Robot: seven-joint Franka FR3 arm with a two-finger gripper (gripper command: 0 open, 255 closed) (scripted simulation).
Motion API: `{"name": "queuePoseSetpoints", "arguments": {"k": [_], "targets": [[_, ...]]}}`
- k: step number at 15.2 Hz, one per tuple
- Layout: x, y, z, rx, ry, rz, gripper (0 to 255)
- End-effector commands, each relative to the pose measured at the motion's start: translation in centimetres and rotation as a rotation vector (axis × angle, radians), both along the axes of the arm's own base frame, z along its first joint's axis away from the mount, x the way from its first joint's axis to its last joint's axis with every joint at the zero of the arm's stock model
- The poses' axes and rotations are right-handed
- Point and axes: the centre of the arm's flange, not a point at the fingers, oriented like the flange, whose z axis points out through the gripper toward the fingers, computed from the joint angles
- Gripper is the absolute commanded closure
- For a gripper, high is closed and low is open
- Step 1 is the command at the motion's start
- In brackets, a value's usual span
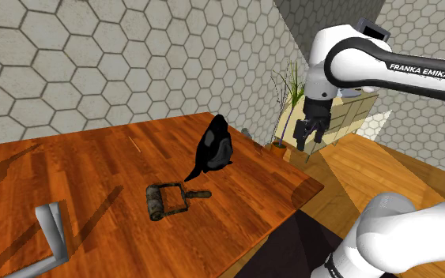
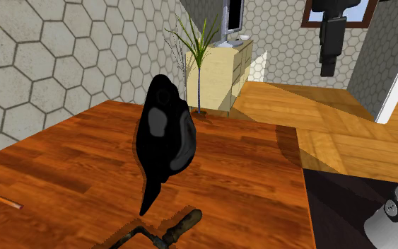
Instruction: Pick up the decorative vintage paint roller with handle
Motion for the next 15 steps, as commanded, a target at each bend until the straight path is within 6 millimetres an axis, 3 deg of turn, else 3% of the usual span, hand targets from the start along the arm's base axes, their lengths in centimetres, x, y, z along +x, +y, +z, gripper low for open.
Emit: {"name": "queuePoseSetpoints", "arguments": {"k": [1, 15], "targets": [[0.0, 0.0, 0.0, 0.0, 0.0, 0.0, 0], [8.0, 12.1, -10.6, -0.002, -0.045, -0.131, 0]]}}
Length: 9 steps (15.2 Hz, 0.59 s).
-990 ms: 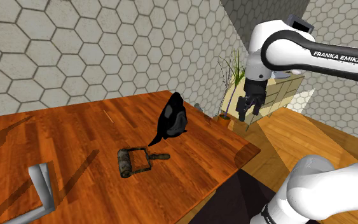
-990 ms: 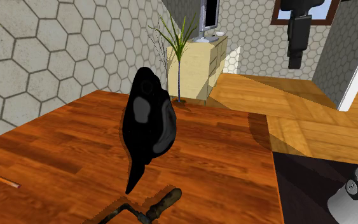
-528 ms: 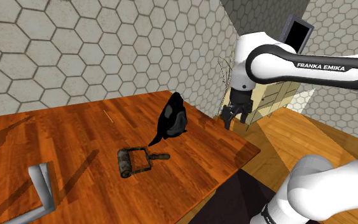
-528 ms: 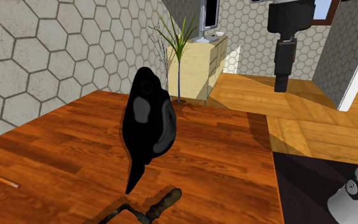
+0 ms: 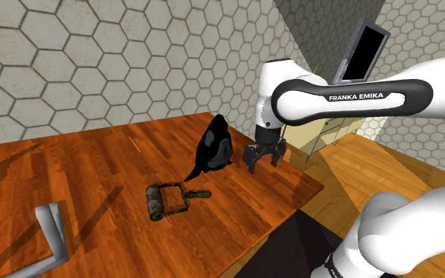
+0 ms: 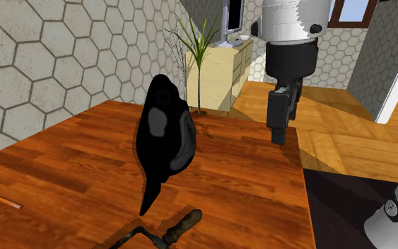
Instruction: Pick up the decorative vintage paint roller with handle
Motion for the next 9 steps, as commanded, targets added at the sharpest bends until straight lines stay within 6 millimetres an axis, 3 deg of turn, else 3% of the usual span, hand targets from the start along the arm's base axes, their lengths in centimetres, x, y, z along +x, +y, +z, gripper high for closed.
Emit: {"name": "queuePoseSetpoints", "arguments": {"k": [1, 9], "targets": [[1.4, 1.6, -1.7, 0.001, -0.008, -0.02, 0], [7.0, 7.9, -7.5, 0.0, -0.034, -0.095, 0]]}}
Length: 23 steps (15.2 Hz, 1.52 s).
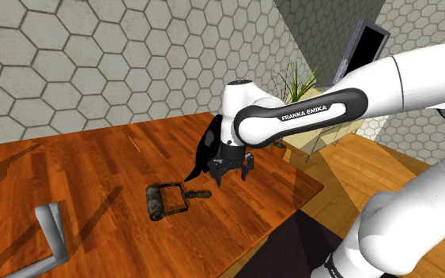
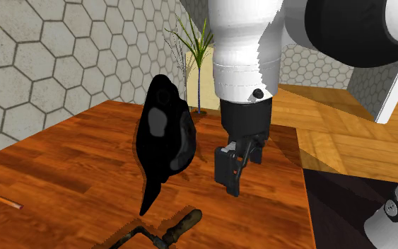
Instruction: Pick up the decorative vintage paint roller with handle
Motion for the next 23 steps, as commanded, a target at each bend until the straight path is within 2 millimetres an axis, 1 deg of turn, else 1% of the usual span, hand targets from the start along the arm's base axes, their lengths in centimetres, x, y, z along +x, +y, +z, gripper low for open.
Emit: {"name": "queuePoseSetpoints", "arguments": {"k": [1, 10, 12, 13, 20, 22, 23], "targets": [[1.7, 1.6, -1.4, 0.002, -0.008, -0.021, 0], [8.8, 8.2, -7.8, 0.001, -0.037, -0.105, 0], [10.5, 9.5, -9.2, 0.0, -0.043, -0.124, 0], [11.0, 9.9, -9.6, 0.0, -0.045, -0.129, 0], [11.0, 9.9, -13.3, 0.0, -0.045, -0.129, 0], [11.0, 9.9, -13.6, 0.0, -0.045, -0.129, 0], [11.0, 9.9, -13.7, 0.0, -0.045, -0.129, 255]]}}
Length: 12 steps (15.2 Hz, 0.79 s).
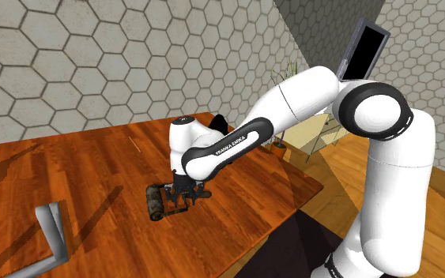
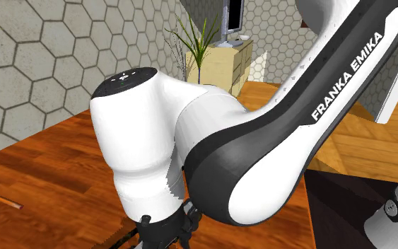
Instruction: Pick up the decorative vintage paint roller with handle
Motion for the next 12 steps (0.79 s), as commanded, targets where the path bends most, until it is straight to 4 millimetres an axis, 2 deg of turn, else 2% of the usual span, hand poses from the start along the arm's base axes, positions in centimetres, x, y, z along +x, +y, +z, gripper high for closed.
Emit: {"name": "queuePoseSetpoints", "arguments": {"k": [1, 9, 12], "targets": [[0.0, 0.0, -0.1, 0.0, 0.0, 0.0, 255], [0.0, 0.0, 0.0, 0.0, 0.0, 0.0, 255], [0.0, 0.0, 1.5, 0.0, 0.0, 0.0, 255]]}}
